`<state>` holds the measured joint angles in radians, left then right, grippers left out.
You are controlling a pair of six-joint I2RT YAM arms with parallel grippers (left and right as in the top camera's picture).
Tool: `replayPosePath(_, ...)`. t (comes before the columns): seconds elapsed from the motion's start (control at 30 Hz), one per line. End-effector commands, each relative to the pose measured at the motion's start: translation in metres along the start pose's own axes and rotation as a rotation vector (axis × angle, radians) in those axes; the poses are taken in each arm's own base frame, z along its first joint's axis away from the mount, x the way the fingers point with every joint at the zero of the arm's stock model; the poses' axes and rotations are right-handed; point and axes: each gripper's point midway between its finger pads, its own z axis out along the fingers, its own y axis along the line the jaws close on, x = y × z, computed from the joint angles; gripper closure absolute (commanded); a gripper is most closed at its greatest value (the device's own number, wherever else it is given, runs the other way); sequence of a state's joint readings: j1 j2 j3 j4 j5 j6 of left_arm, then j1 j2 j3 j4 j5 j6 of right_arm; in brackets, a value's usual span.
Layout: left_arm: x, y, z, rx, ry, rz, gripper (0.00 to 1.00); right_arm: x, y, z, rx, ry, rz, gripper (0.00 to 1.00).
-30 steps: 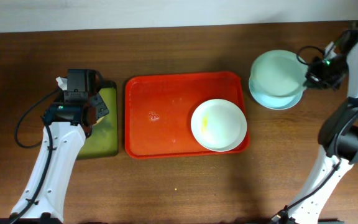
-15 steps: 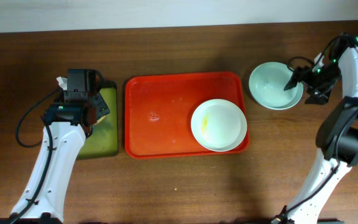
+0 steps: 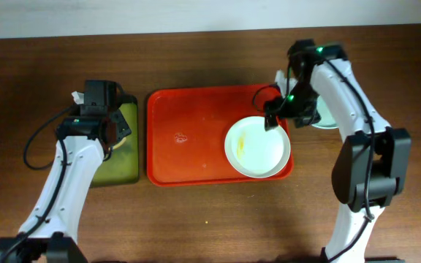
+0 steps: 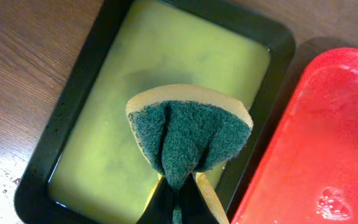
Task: Clean dirty plates on tray and stack at the side
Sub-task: 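Release the green plate and grasp the white plate rim with the right gripper, then pull the white plate toward the tray center and dip the left sponge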
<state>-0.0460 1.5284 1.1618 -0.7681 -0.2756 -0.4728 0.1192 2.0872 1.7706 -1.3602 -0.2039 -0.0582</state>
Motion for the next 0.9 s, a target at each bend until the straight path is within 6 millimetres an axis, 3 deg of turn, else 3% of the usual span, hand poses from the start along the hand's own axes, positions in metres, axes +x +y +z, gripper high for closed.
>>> replayPosePath(0.0, 0.002, 0.001, 0.004, -0.004, 0.011, -0.014, 1.0, 0.009, -0.011, 0.012, 0.057, 0.039, -0.001, 0.42)
replayPosePath(0.27, 0.001, 0.0, 0.004, -0.002, 0.007, -0.015, 1.0, 0.018, -0.021, 0.066, 0.058, 0.042, 0.031, 0.41)
replayPosePath(0.37, 0.001, 0.0, 0.004, -0.002, 0.007, -0.015, 1.0, 0.017, -0.021, 0.066, 0.058, 0.037, 0.03, 0.43)
replayPosePath(0.43, 0.001, 0.0, 0.004, -0.002, 0.006, -0.015, 1.0, 0.017, -0.02, 0.066, 0.052, 0.037, 0.031, 0.54)
replayPosePath(0.47, 0.001, 0.0, 0.004, -0.001, 0.006, -0.015, 1.0, 0.016, -0.016, 0.066, 0.03, 0.036, 0.039, 0.54)
replayPosePath(0.57, 0.001, 0.0, 0.004, -0.002, 0.007, -0.015, 1.0, 0.013, 0.008, 0.065, -0.112, 0.022, 0.041, 0.54)
replayPosePath(0.73, 0.001, 0.0, 0.004, -0.002, 0.007, -0.015, 1.0, 0.014, -0.008, 0.064, -0.017, 0.03, 0.081, 0.51)
replayPosePath(0.87, 0.001, 0.0, 0.004, -0.002, 0.007, -0.015, 1.0, 0.013, -0.006, 0.052, -0.017, 0.035, 0.082, 0.47)
